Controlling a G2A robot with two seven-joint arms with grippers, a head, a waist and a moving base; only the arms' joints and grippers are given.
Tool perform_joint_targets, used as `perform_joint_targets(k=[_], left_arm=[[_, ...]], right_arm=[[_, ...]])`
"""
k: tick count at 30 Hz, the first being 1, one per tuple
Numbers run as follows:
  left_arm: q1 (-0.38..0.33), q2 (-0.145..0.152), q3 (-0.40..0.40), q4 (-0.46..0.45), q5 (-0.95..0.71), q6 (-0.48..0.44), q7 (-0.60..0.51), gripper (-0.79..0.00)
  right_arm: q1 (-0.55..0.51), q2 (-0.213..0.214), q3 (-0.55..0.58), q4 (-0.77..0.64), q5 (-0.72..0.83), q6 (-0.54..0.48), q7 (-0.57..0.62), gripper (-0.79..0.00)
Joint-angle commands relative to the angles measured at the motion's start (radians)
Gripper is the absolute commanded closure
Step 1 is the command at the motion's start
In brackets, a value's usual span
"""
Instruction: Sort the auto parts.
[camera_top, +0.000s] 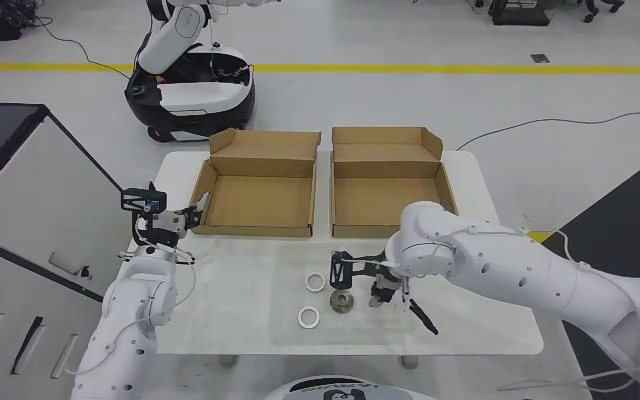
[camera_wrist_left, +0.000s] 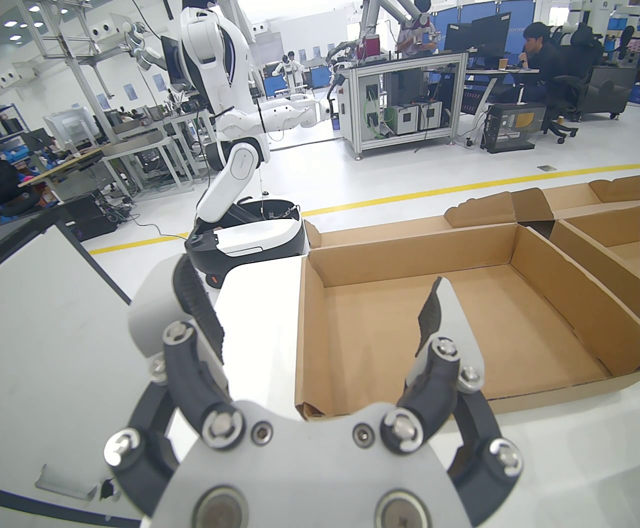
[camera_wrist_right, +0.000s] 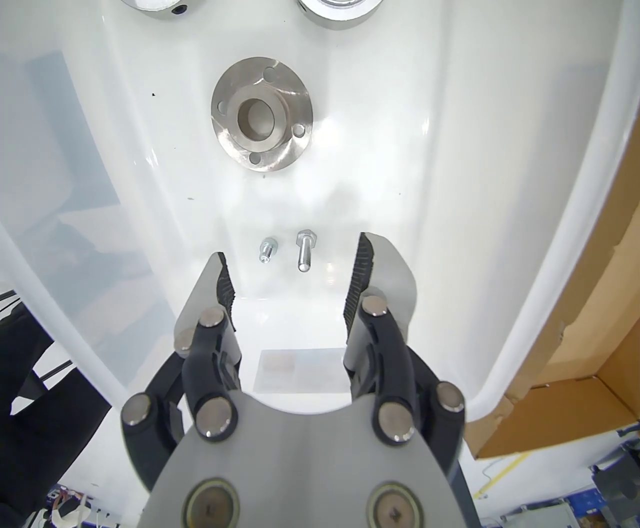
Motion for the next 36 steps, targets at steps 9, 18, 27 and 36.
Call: perform_joint_targets(k=[9, 18, 27, 36], left_arm=[[0.000, 0.000, 0.000, 0.000, 0.000, 0.000, 0.000, -0.785], [0.000, 0.000, 0.000, 0.000, 0.000, 0.000, 0.000, -0.785], [0.000, 0.000, 0.000, 0.000, 0.000, 0.000, 0.000, -0.785], [0.000, 0.000, 0.000, 0.000, 0.000, 0.000, 0.000, -0.785]], right_arm=[[-0.022, -0.013, 0.009, 0.029, -0.022, -0.001, -0.004, -0.366], [-0.040, -0.018, 0.023, 0.058, -0.029, -0.009, 0.000, -0.326], [-0.057, -0.023, 0.040, 0.071, -0.033, -0.013, 0.000, -0.314], [-0.074, -0.029, 0.052, 0.087, -0.042, -0.020, -0.004, -0.305]])
